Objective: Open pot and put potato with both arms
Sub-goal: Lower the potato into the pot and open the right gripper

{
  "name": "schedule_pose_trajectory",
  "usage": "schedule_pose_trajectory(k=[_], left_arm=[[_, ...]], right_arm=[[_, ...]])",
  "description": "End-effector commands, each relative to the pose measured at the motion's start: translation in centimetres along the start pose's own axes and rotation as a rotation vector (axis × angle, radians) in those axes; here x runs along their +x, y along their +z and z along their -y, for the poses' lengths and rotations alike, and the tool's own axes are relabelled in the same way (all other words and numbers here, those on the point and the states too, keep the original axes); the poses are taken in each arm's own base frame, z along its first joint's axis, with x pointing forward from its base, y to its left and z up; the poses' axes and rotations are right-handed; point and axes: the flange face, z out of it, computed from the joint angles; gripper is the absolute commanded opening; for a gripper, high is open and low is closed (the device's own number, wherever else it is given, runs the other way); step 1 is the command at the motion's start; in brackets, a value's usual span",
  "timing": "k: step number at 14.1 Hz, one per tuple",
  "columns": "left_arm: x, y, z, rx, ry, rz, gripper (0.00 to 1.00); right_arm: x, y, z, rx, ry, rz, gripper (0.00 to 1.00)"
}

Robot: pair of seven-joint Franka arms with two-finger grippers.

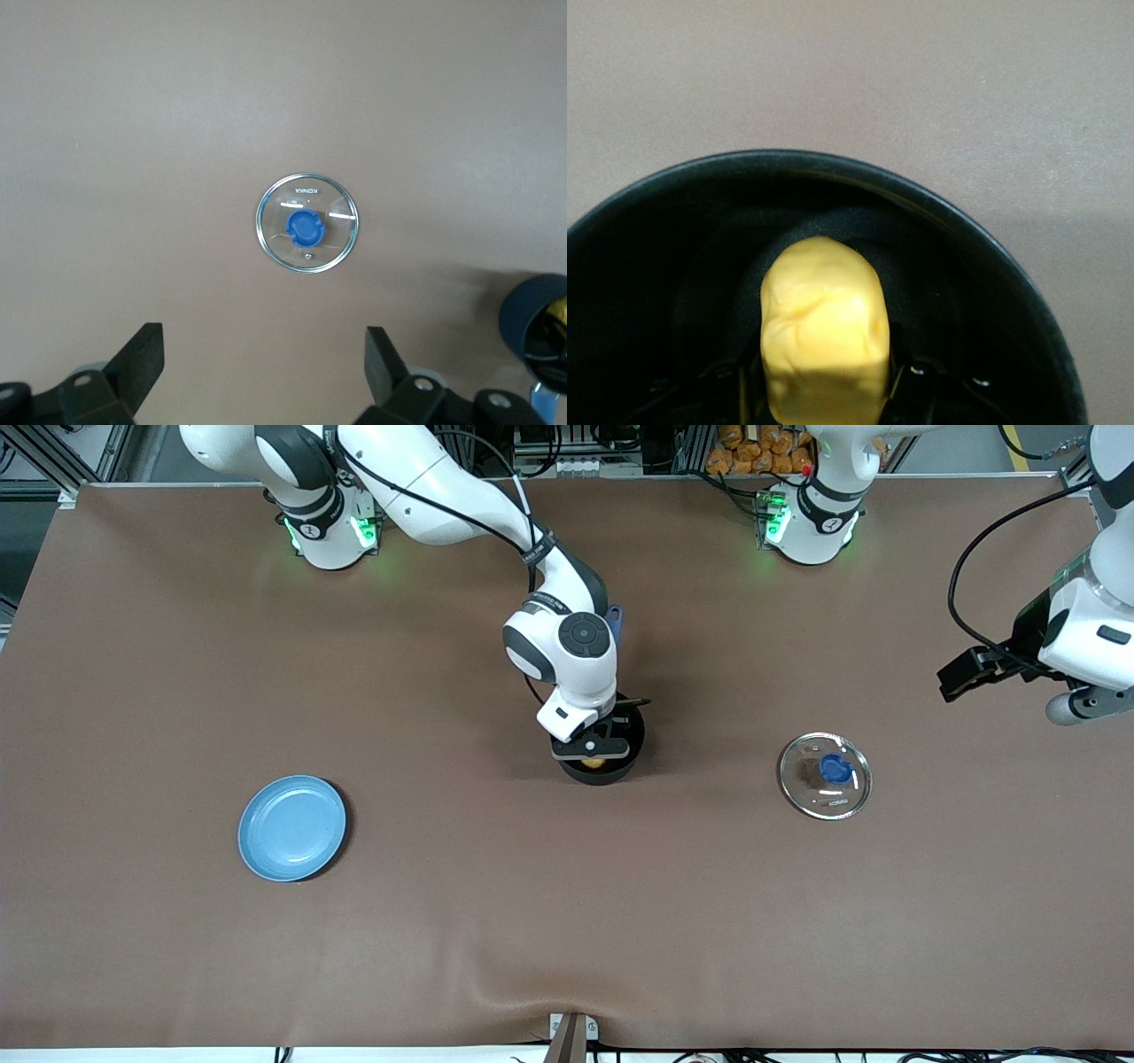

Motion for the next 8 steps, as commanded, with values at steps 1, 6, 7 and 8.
schedule_pose_trajectory(k=[1, 6, 7, 8], left_arm=[[-1.8, -2.2, 0.5, -0.017, 0.033, 0.005, 1.00], [-2.7, -2.1, 1.0, -0.014, 0.037, 0.031, 1.00], [-2.7, -2.2, 1.7, -0.014, 0.039, 0.027, 1.00], [-2.8, -2.0, 1.8, -0.011, 0.043, 0.033, 1.00]], right_arm=[[0.5, -0.2, 0.2, -0.009, 0.010, -0.017, 0.66], [3.2, -6.3, -1.8, -0.022, 0.053, 0.002, 0.64], [3.9, -8.4, -2.5, -0.029, 0.066, 0.007, 0.64], [4.8, -11.4, -3.4, -0.026, 0.083, 0.005, 0.63]])
